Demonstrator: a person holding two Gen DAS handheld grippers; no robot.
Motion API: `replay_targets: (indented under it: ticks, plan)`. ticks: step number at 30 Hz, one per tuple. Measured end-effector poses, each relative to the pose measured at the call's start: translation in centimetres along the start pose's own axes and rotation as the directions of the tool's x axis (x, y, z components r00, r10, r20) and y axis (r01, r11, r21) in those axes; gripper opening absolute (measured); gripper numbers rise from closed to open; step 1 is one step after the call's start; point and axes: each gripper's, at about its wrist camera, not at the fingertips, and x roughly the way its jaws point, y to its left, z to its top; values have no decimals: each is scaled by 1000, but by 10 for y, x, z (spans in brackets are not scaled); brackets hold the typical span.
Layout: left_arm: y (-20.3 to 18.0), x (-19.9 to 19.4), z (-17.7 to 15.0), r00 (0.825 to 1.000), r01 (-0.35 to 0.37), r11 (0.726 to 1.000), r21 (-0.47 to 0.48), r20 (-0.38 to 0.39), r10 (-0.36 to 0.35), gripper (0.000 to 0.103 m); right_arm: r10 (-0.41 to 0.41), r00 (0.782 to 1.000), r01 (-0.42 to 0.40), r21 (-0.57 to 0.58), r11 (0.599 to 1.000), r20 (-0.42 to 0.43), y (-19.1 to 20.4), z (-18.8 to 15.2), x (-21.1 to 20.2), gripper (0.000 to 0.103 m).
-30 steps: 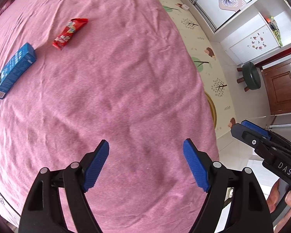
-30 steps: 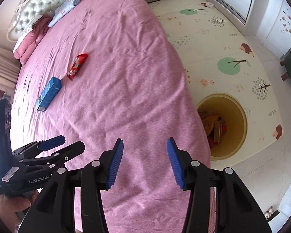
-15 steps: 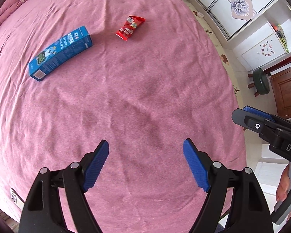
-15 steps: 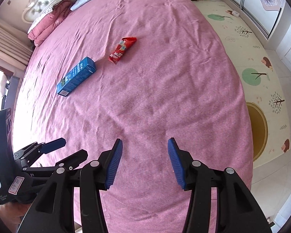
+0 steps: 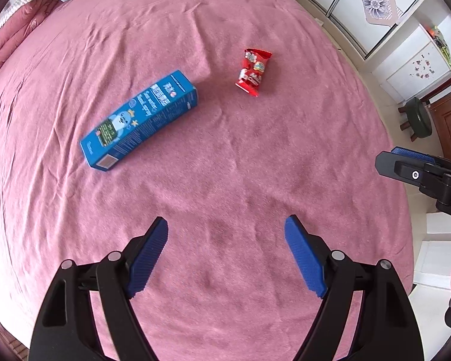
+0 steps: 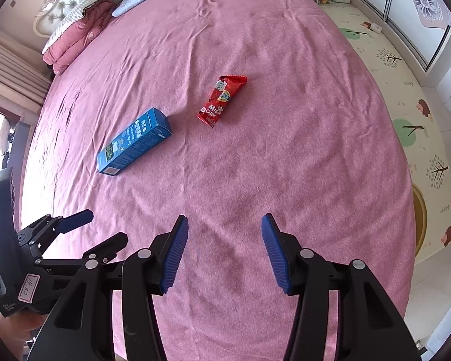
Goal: Collect trash
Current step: 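Move both tools back toward the blue box and red candy bar, then grasp the blue nasal spray box with the left gripper while the right grasps the red candy bar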
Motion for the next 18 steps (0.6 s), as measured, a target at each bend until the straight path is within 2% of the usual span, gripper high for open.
replay_targets:
  ticks: [6, 18]
  plan:
    - [34, 20, 38, 999, -35, 998, 52, -23, 36, 81, -3, 1000, 4, 31, 1000, -18, 3, 35, 28, 51]
    - [91, 69, 99, 996, -37, 993, 109, -80, 46, 81, -3, 998, 8, 77, 997, -67, 9, 87, 92, 55]
